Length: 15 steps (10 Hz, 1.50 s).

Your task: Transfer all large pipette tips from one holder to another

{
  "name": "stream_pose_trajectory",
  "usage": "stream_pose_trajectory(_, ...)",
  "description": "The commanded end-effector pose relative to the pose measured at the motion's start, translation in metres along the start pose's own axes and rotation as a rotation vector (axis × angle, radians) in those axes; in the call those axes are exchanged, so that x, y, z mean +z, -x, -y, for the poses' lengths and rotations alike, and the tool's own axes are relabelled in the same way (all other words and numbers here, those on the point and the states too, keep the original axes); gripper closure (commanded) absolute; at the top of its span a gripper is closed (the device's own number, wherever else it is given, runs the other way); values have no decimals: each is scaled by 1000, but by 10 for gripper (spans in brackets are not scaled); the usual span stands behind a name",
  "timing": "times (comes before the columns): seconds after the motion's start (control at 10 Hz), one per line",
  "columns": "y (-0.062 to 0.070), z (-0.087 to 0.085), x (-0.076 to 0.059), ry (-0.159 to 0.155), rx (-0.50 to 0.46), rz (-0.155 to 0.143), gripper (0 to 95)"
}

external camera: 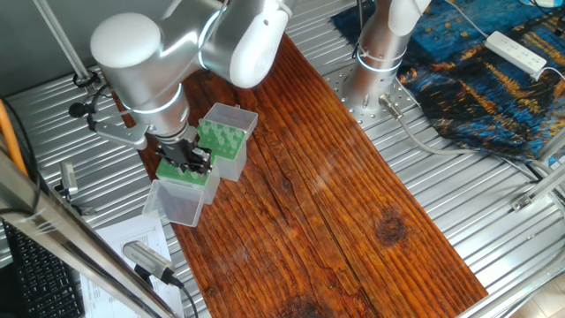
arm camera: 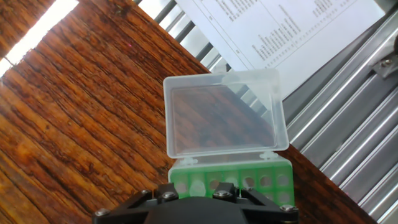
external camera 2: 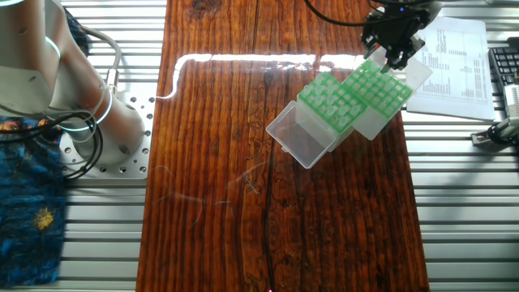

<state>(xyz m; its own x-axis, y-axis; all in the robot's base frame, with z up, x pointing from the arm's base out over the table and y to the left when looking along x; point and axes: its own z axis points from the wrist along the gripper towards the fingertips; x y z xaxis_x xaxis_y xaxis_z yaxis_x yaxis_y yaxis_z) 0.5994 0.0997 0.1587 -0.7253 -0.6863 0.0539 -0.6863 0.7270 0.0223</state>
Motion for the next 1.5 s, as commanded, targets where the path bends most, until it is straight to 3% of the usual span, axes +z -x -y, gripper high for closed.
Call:
stream_pose_trajectory(0.1, 0, -2, -4, 4, 10, 1, 760)
stream_pose_trajectory(0.4, -1, -4, -10, -10, -2, -19, 760)
stream_pose_trajectory(1.0, -2, -2, 1, -18, -3, -18, 760)
stream_pose_trajectory(1.5, -6, 1, -1, -28, -11, -19, 760)
